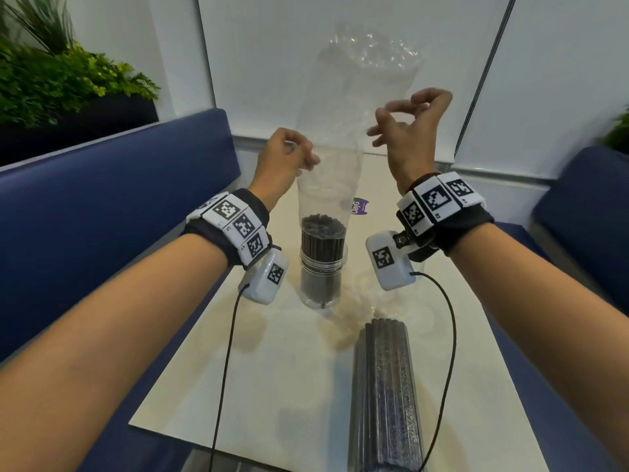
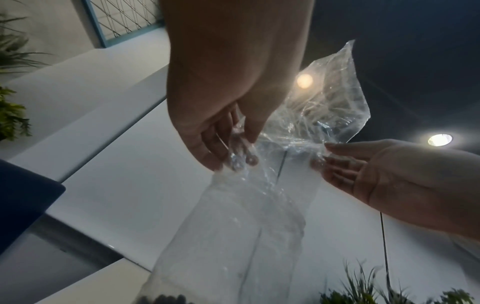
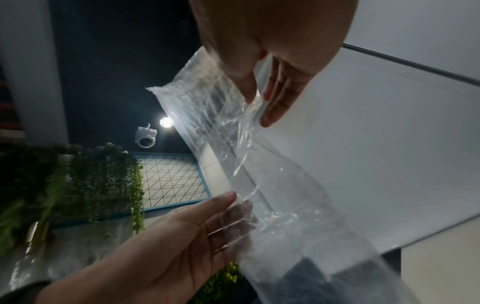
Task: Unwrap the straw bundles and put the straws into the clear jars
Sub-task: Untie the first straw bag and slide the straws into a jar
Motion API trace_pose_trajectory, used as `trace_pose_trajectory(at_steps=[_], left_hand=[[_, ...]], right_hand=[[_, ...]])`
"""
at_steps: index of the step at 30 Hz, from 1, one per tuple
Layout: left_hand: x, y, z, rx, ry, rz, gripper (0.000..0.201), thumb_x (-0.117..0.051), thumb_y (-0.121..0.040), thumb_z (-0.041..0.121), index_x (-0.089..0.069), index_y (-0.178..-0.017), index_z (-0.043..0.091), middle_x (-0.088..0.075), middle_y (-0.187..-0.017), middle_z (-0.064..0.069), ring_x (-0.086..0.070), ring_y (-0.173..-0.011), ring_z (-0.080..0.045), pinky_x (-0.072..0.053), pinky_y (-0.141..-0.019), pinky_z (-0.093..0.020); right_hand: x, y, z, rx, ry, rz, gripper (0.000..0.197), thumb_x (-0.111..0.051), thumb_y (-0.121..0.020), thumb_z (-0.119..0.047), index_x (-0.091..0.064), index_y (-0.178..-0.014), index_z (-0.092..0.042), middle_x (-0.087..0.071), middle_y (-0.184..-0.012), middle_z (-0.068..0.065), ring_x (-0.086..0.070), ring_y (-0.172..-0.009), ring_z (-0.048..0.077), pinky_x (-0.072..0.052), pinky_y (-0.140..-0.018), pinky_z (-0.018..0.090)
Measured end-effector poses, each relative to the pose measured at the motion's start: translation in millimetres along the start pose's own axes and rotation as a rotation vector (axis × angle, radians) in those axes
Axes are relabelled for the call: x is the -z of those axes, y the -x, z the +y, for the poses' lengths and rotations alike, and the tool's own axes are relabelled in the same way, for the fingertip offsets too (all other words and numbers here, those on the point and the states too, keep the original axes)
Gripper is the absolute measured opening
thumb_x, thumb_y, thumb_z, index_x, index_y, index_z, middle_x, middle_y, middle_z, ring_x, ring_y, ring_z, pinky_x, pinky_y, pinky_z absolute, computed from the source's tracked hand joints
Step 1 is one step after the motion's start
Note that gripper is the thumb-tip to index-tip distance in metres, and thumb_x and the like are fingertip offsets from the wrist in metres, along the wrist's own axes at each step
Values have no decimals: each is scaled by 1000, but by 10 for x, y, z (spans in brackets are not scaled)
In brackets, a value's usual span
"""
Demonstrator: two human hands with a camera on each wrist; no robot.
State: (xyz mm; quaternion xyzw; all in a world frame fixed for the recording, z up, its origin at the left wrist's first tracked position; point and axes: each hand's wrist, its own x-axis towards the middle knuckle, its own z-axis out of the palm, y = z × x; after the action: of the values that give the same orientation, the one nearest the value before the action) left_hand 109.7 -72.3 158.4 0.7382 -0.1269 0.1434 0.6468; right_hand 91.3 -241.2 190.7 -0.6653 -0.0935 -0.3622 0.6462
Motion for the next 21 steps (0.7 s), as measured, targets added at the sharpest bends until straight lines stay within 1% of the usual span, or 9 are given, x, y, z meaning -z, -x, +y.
trace_pose_trajectory(at_steps=[2, 4, 8, 10, 12, 13, 15, 18, 21], left_hand=[[7, 58, 82, -14, 55, 38, 15, -51, -92, 10, -43, -105, 11, -61, -71, 0, -59, -54, 1, -46, -56, -10], [32, 142, 144, -13, 97, 57, 24, -52, -92, 9, -39, -112, 13, -62, -72, -1, -60, -60, -4, -49, -60, -11], [140, 358, 202, 21, 119, 123, 43, -62, -87, 13, -36, -120, 20, -62, -85, 3, -62, -70, -8, -53, -72, -23], [201, 531, 185, 7, 127, 161, 48, -65, -85, 12, -35, -121, 21, -59, -92, 3, -63, -68, -4, -54, -67, -18], [267, 726, 120, -13, 141, 137, 44, -64, -85, 10, -35, -116, 23, -64, -83, 0, -64, -60, -1, -54, -62, -16], [307, 814, 68, -18, 131, 115, 41, -64, -85, 10, -36, -113, 24, -66, -76, 0, -64, -58, -3, -54, -64, -19], [401, 970, -39, -14, 114, 76, 32, -64, -86, 13, -44, -110, 22, -68, -69, 1, -64, -61, -7, -54, -70, -26], [535, 1173, -155, -5, 118, 49, 22, -64, -85, 18, -57, -106, 23, -69, -80, 0, -64, -75, -12, -53, -76, -28], [644, 1343, -308, 57, 24, -44, 37, -69, -76, 38, -60, -111, 33, -63, -107, 4, -61, -98, -8, -49, -88, -25]], right_hand=[[0, 45, -49, 10, 60, -50, 37, -58, -85, -16, -24, -91, -28, -50, -110, 21, -64, -85, 34, -55, -74, 36], [8, 149, -92, 17, 89, -144, 35, -59, -86, -23, -25, -89, -31, -47, -116, 23, -60, -100, 36, -53, -83, 38], [47, 482, -204, 40, 138, -282, 37, -63, -84, -30, -27, -91, -33, -48, -117, 16, -63, -92, 26, -55, -84, 39], [79, 684, -231, 52, 179, -389, 51, -71, -77, -31, -25, -99, -33, -46, -117, 7, -61, -92, 21, -55, -82, 31], [102, 866, -212, 82, 264, -533, 64, -76, -72, -29, -26, -111, -34, -46, -109, -5, -56, -86, 13, -51, -75, 22], [111, 934, -182, 85, 328, -600, 65, -75, -72, -28, -31, -119, -33, -47, -105, -7, -51, -82, 9, -48, -72, 20], [125, 1057, -110, 50, 455, -688, 60, -72, -75, -27, -44, -128, -23, -52, -101, 0, -45, -78, 3, -42, -71, 19], [153, 1236, -1, -85, 437, -728, 31, -70, -78, -22, -64, -106, -10, -59, -88, 0, -50, -69, 0, -38, -69, 16], [155, 1391, 16, -235, 311, -708, 19, -69, -80, -24, -67, -77, -5, -56, -79, 5, -52, -71, 11, -41, -70, 26]])
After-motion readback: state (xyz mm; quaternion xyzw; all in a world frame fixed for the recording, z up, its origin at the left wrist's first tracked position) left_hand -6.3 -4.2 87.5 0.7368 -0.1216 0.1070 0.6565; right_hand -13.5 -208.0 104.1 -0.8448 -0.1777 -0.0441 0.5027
